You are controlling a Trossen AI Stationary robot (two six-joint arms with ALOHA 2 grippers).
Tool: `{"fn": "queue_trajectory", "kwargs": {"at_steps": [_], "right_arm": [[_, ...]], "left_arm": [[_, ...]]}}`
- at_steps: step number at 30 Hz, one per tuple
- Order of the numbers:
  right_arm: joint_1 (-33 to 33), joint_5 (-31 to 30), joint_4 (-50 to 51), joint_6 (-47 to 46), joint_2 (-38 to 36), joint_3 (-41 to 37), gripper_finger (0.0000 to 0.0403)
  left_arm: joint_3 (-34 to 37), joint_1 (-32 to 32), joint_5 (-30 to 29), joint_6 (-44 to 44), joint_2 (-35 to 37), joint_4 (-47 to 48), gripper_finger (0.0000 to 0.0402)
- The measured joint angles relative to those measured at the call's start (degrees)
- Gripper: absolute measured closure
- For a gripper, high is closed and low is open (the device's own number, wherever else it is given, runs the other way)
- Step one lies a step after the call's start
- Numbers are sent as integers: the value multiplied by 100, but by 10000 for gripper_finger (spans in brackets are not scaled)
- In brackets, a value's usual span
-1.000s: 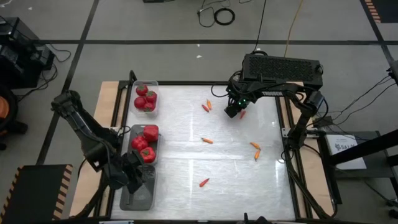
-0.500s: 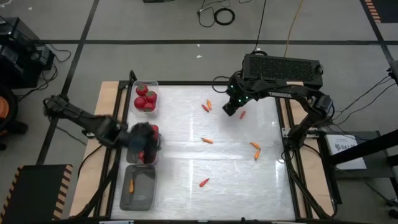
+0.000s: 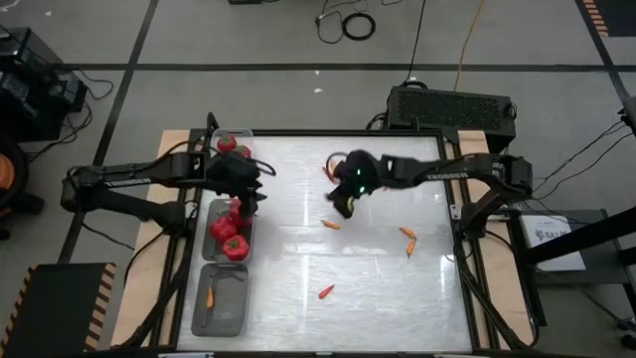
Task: Sort produce into baskets
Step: Put the orange chili pepper into the bottom black bin
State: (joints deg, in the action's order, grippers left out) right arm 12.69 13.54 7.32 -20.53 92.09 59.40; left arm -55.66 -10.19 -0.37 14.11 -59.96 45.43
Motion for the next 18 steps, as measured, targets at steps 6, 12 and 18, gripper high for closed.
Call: {"fn": "queue_trajectory", "kwargs": {"at_steps": [6,12,18], "right_arm": [[-1048,-992,-1929,-675,138,9,374],[-1860,-1988,-3294,-1307,962,256,374],[-2484,-2556,-3403,-1178,2264,1687,374]], "left_arm": [[0,-621,480,-1067,0,2,203],[0,-788,732,-1628,116,109,203],[0,-794,739,-1806,441,682,203]]}}
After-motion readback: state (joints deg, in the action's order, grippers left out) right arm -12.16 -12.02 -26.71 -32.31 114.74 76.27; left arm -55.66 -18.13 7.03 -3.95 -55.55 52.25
